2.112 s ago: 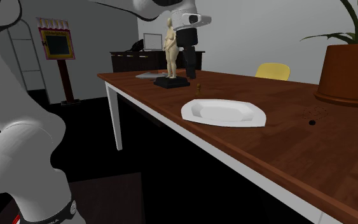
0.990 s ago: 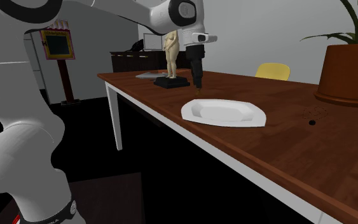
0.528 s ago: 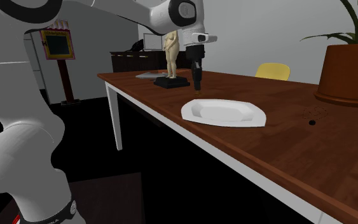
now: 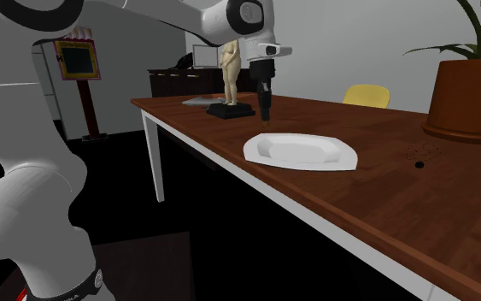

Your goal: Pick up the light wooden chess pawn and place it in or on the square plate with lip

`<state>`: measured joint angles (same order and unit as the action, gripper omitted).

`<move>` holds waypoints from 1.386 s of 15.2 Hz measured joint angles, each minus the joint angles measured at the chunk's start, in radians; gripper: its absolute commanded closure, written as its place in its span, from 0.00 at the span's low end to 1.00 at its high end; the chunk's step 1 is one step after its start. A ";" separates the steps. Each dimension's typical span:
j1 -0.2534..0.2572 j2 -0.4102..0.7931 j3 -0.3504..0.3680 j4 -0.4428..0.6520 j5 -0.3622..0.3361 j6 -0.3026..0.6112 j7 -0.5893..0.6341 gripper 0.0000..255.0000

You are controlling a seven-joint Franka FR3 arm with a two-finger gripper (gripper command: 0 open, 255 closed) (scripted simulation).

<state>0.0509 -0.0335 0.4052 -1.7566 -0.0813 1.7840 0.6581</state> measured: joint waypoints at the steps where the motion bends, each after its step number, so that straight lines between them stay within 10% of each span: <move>1: 0.000 0.000 0.000 0.008 0.000 -0.008 0.000 1.00; 16: 0.008 0.051 0.008 0.268 -0.019 -0.222 -0.003 1.00; 21: -0.046 -0.037 -0.048 0.188 0.019 -0.215 -0.108 1.00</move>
<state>0.0052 -0.0703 0.3571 -1.5684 -0.0625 1.5693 0.5496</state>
